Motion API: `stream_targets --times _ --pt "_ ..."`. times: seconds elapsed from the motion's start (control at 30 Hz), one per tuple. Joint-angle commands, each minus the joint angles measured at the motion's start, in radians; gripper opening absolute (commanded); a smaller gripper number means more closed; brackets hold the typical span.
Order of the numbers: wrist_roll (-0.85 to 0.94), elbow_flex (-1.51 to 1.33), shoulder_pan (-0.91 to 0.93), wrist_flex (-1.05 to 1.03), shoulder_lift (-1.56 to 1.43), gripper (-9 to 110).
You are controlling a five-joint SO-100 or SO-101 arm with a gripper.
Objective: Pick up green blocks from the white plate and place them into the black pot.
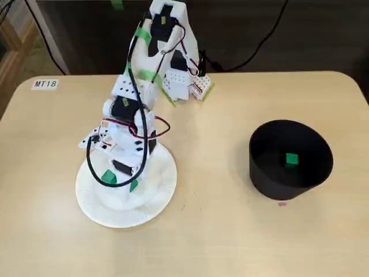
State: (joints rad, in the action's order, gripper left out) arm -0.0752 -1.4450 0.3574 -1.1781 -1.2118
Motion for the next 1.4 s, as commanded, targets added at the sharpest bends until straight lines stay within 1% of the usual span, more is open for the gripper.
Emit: stream_targets --times 0.0,0.23,0.33,0.5,0.63,0.8,0.93,1.07,1.27,1.37 --pt "-0.009 0.054 0.011 0.005 0.002 28" --pt "-0.011 0.103 0.014 0.023 0.048 27" --pt "-0.025 0.126 0.023 0.029 0.069 25" --pt "-0.020 0.141 0.046 0.011 0.078 27" --pt "-0.018 0.146 0.054 0.006 0.083 24" --pt "-0.020 0.202 0.083 -0.109 0.078 26" --pt "-0.020 0.225 0.104 -0.153 0.074 28" --pt "-0.035 0.236 0.103 -0.152 0.103 20" --pt "-0.023 0.239 0.084 -0.146 0.117 20" --pt "-0.035 0.239 0.080 -0.121 0.124 14"
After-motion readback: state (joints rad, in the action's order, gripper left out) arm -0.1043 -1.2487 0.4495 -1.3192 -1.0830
